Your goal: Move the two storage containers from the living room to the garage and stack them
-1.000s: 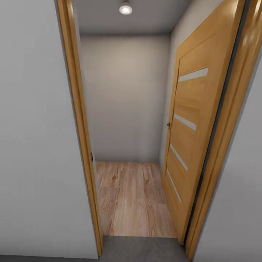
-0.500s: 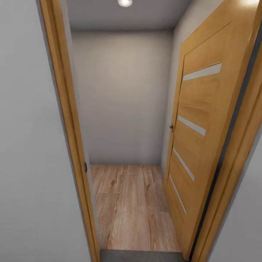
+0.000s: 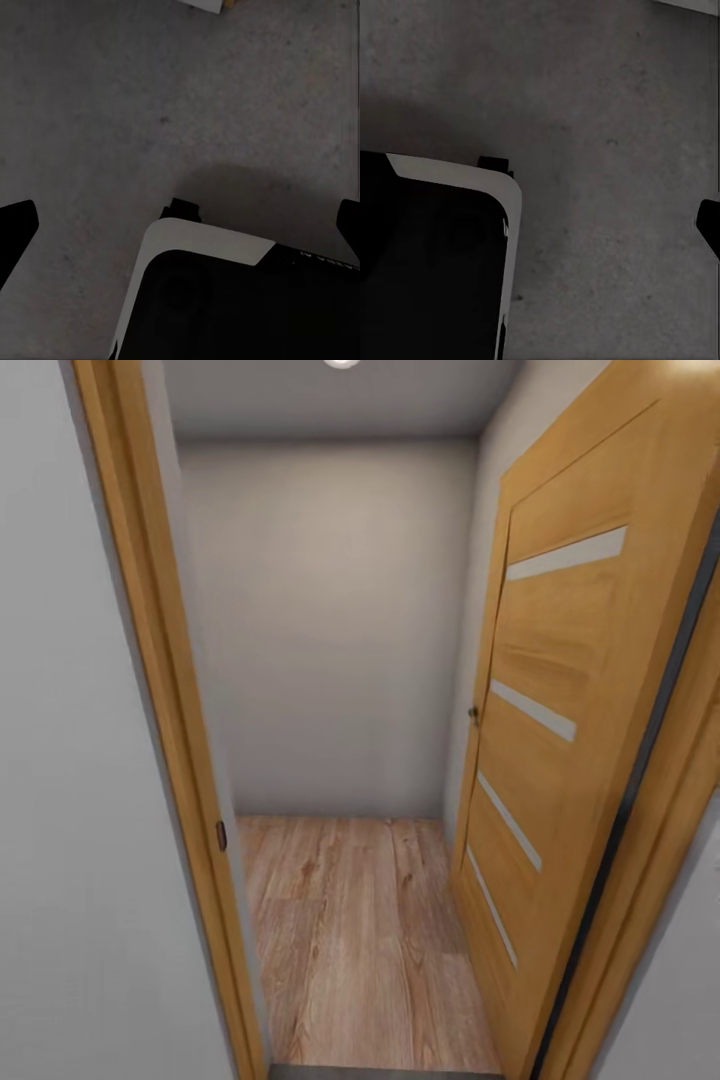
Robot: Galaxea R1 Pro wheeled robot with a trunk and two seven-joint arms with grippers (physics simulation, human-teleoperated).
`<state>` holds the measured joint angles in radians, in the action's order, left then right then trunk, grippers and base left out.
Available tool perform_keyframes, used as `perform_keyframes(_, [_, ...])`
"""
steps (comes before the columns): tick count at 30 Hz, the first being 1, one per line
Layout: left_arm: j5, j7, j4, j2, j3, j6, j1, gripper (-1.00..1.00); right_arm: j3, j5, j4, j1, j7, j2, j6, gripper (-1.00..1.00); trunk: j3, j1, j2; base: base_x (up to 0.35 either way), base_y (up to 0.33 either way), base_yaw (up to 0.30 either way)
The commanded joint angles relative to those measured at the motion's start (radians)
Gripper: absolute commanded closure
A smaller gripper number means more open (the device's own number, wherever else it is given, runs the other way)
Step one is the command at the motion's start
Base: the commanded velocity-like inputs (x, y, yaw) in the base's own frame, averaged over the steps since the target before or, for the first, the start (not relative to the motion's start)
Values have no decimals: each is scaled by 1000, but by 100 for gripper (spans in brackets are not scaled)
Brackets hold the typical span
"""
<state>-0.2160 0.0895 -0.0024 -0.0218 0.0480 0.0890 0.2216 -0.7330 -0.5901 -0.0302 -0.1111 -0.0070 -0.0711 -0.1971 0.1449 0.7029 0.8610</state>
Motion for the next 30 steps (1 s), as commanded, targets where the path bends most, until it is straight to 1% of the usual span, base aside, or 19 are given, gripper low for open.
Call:
perform_keyframes(1, [-2,2,1,0,5,3,1,-100,-8,-5,-2,-1,-1,1,-4,-100,1,0,1,4,-215,0])
perform_keyframes(14, [-2,3,1,-2,5,3,1,-100,-8,-6,-2,-1,-1,2,-4,-100,1,0,1,1,-247,0])
perform_keyframes(22, [-2,3,1,-4,6,4,1,-100,-8,-6,-2,-1,-1,4,-3,-100,1,0,1,1,-38,0])
perform_keyframes(30, [-2,6,1,-7,6,-4,1,-100,-8,-5,-2,-1,-2,3,-4,-100,1,0,1,288,0,0])
